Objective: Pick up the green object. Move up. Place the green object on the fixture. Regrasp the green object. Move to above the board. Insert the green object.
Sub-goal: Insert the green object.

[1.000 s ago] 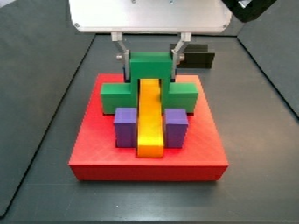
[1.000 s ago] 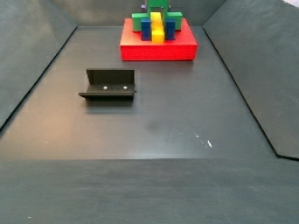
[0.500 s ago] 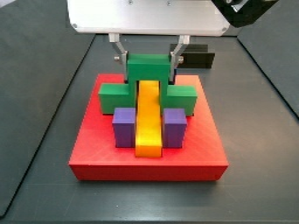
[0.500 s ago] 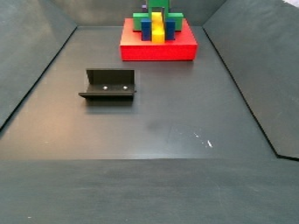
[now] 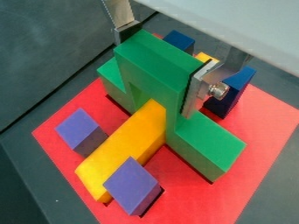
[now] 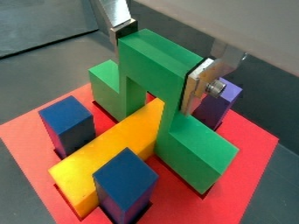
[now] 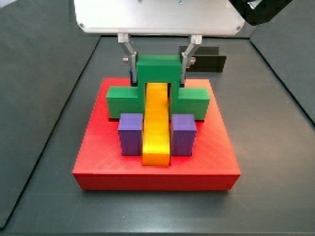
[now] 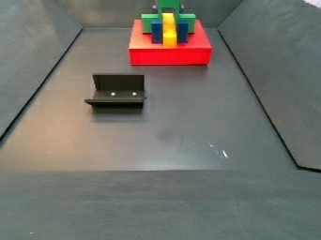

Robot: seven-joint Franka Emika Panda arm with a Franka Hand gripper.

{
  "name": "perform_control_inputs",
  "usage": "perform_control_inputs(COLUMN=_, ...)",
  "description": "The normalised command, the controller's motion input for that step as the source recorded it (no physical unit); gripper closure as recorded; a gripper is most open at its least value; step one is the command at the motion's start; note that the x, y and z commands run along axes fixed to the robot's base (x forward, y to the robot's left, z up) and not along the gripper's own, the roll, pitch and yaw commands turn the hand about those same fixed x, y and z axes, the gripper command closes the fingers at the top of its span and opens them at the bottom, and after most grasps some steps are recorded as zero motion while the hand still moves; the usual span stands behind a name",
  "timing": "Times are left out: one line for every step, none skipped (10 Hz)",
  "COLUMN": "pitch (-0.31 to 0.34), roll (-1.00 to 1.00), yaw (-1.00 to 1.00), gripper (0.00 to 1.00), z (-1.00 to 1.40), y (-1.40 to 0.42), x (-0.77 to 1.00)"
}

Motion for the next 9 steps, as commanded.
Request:
perform_control_inputs(pitch=0.013, roll=0.06, yaw=0.0, gripper=1.0, z=-0.16, y=-0.01, x=0.0)
perform_control_inputs(pitch=0.016, roll=0.09, yaw=0.0, gripper=1.0, z=-0.23, y=0.0, x=0.0)
perform_control_inputs(pitch=0.01, roll=0.09, yaw=0.0, gripper=1.0, z=-0.27, y=0.0, x=0.05)
perform_control_inputs(pitch=0.0, roll=0.08, yaw=0.0, gripper=1.0, z=-0.29, y=0.0, x=0.07)
perform_control_inputs(pitch=0.0, roll=0.03, yaw=0.0, gripper=1.0, z=-0.29, y=0.0, x=0.17)
perform_control_inputs(pitch=-0.026, roll=0.0, yaw=0.0, gripper=1.0, z=-0.35, y=-0.03, x=0.16)
perform_control_inputs(pitch=-0.026, roll=0.04, yaw=0.0, gripper=1.0, z=-0.42, y=-0.05, x=0.08)
perform_control_inputs(pitch=-0.001, roll=0.09, yaw=0.0, gripper=1.0, z=-0.45, y=-0.1, x=0.02)
perform_control_inputs(pitch=0.0, roll=0.12, yaw=0.0, gripper=1.0, z=-0.47, y=-0.1, x=0.0)
